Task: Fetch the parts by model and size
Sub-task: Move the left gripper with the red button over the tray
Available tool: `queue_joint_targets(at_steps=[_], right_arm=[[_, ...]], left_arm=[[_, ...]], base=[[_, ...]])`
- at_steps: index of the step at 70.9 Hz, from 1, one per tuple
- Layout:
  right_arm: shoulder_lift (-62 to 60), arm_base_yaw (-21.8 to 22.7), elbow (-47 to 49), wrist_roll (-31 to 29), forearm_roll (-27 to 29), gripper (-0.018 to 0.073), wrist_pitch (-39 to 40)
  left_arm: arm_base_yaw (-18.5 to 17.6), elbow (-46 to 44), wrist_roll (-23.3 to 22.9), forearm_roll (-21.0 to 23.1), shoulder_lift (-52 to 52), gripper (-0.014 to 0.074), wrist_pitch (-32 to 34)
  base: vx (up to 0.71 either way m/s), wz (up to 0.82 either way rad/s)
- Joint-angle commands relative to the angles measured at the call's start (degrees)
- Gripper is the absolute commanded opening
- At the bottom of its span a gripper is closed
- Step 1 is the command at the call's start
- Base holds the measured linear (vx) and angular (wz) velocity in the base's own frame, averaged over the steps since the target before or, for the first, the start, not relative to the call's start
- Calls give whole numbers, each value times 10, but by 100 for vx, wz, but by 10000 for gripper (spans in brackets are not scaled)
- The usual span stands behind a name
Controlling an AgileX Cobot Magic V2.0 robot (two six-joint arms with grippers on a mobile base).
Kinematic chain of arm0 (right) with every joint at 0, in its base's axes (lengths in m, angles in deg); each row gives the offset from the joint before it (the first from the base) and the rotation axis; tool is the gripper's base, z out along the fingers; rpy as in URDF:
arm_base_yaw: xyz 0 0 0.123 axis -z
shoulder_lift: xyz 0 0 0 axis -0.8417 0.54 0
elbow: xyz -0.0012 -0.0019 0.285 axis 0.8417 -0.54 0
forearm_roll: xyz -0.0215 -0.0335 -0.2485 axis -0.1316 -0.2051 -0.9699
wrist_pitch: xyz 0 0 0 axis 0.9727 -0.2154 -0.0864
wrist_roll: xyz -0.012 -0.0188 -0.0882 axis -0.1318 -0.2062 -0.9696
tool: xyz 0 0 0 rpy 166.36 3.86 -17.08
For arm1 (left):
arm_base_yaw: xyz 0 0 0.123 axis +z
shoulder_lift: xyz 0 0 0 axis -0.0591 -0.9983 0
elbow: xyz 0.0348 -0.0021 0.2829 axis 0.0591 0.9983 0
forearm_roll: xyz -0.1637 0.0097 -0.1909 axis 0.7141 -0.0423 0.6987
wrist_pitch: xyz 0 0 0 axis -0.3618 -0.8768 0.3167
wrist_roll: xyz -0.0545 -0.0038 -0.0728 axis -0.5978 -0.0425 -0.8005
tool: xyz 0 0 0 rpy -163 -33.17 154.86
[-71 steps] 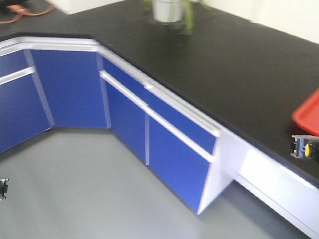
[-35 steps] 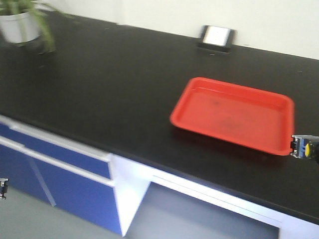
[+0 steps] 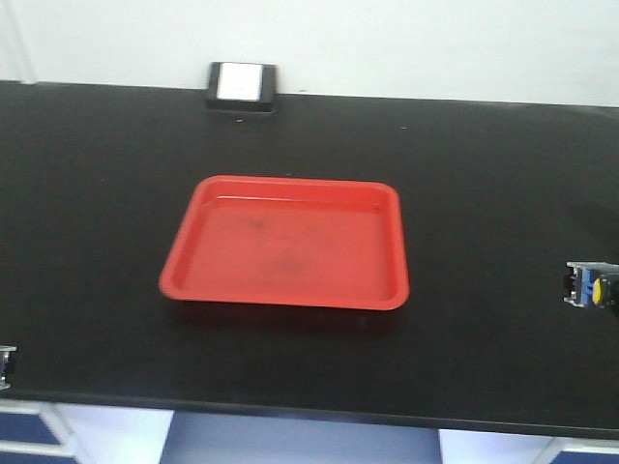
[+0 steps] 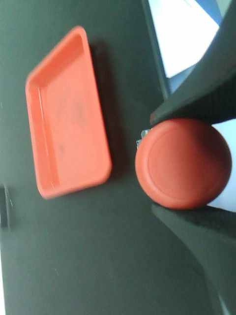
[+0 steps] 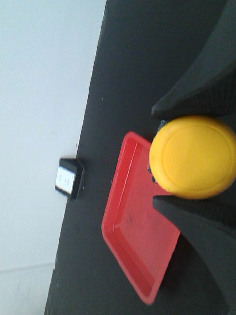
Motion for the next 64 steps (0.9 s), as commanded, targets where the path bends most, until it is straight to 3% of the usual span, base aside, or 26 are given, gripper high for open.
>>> queue_joint_targets(at_steps=[1,23,64], right_arm=[[5,0,15,-7,-10,-2,46],[5,0,15,-7,-10,-2,46],[5,0,15,-7,-10,-2,46]], left_arm=[[0,-15,-1,5,-9,-7,43],[0,-15,-1,5,-9,-7,43],[0,-15,-1,5,-9,-7,43]], base=[[13,-49],[9,-29],[8,0]])
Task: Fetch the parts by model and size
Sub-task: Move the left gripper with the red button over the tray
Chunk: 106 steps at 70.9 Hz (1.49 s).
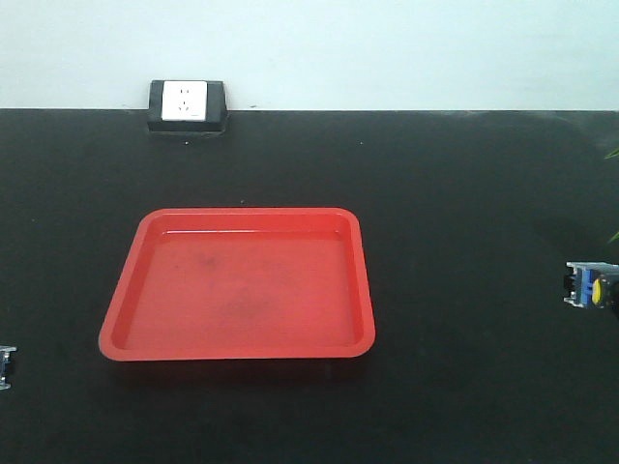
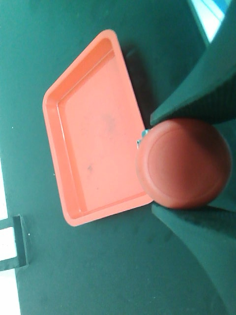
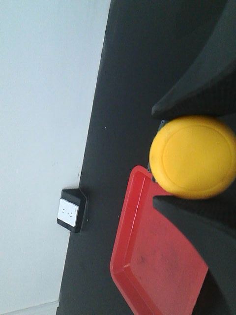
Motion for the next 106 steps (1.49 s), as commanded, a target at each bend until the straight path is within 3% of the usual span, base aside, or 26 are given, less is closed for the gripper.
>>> queue_joint_targets(at_steps=[1,106], right_arm=[[5,0,15,-7,-10,-2,46],[13,0,15,-7,-10,-2,47]], left_arm=[[0,-15,-1,4,-9,-7,43],[0,-15,-1,4,-9,-7,58]], base=[[8,2],[1,0]])
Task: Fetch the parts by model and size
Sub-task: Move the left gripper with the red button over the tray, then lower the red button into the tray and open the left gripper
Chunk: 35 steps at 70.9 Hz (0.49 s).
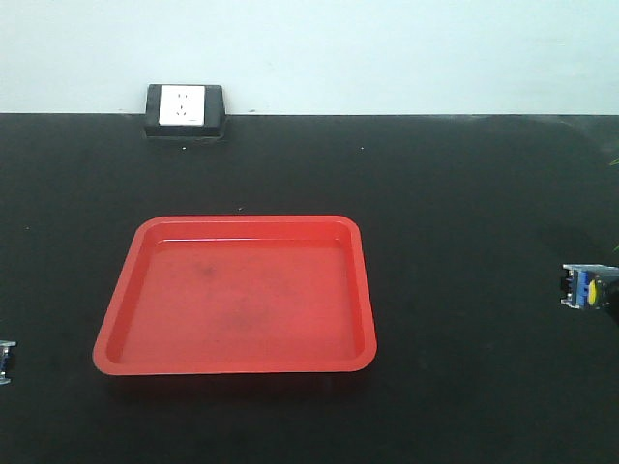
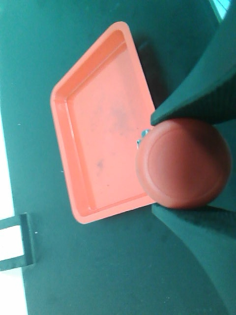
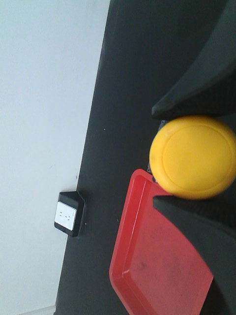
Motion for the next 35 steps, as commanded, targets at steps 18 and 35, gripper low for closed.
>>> queue_joint_targets(at_steps=[18,35], right_arm=[[7,0,16,-6,-10,-2,47],[7,0,16,-6,-10,-2,47]], left_arm=[[0,-97,-10,4,-112,-7,46],[0,-234,-10,4,-318,-7,16]], base=[[0,0],[0,0]])
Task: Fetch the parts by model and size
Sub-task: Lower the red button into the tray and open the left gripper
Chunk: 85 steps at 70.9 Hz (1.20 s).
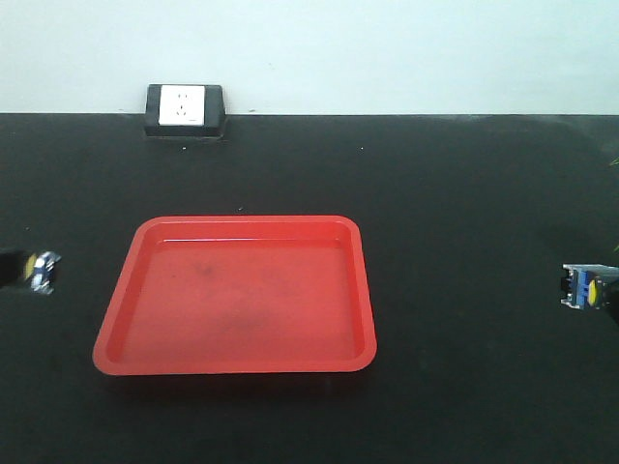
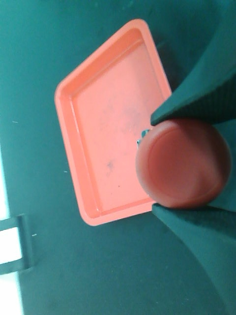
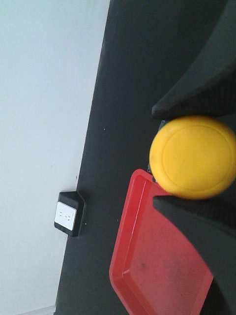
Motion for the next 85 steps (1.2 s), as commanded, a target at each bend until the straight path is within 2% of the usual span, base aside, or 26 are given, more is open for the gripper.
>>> queue_joint_targets(at_steps=[1,15,38,69,85], right_arm=[[7,0,16,-6,-10,-2,47],[7,0,16,-6,-10,-2,47],[7,0,16,-6,-10,-2,47],[7,0,16,-6,-10,-2,47],[7,0,16,-6,-10,-2,47]], left_arm=[[0,-65,-5,4,-75,-7,32],[0,-145,-5,4,-237,-4,28],[0,-219,-10,20,-411,3,22],[0,-226,-10,20,-533,27,41],[0,-226,-11,20,-560,102,48]], base=[[0,0],[0,0],[0,0],[0,0],[0,0]])
